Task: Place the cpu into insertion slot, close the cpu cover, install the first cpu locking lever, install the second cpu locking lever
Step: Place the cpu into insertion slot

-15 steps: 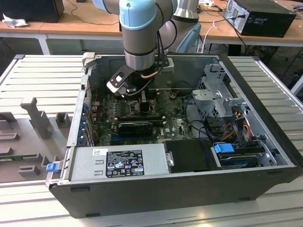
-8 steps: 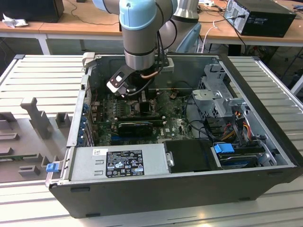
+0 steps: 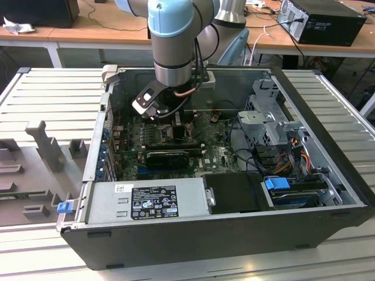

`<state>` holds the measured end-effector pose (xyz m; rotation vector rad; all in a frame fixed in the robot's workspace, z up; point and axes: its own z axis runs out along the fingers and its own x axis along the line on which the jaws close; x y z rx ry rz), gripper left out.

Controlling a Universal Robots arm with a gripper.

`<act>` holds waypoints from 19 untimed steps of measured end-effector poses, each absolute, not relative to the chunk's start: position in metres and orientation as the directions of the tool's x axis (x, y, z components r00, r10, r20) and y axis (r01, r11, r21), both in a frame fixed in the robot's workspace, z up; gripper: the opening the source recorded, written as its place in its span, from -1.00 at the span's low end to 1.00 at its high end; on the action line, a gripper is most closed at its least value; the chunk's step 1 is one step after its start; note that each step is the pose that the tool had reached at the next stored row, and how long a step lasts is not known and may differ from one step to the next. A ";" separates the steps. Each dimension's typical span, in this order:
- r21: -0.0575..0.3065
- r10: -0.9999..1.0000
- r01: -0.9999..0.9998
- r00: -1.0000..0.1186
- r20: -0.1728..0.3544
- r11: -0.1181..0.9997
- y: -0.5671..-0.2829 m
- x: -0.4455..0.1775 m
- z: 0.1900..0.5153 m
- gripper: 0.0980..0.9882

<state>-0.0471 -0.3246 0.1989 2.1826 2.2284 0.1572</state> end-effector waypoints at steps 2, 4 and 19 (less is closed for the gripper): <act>0.085 0.998 0.996 -0.023 0.059 0.018 -0.325 -0.047 0.199 0.17; 0.085 0.998 0.996 -0.023 0.059 0.018 -0.325 -0.047 0.199 0.17; 0.084 0.999 0.996 -0.023 0.032 0.020 -0.325 -0.047 0.220 -0.42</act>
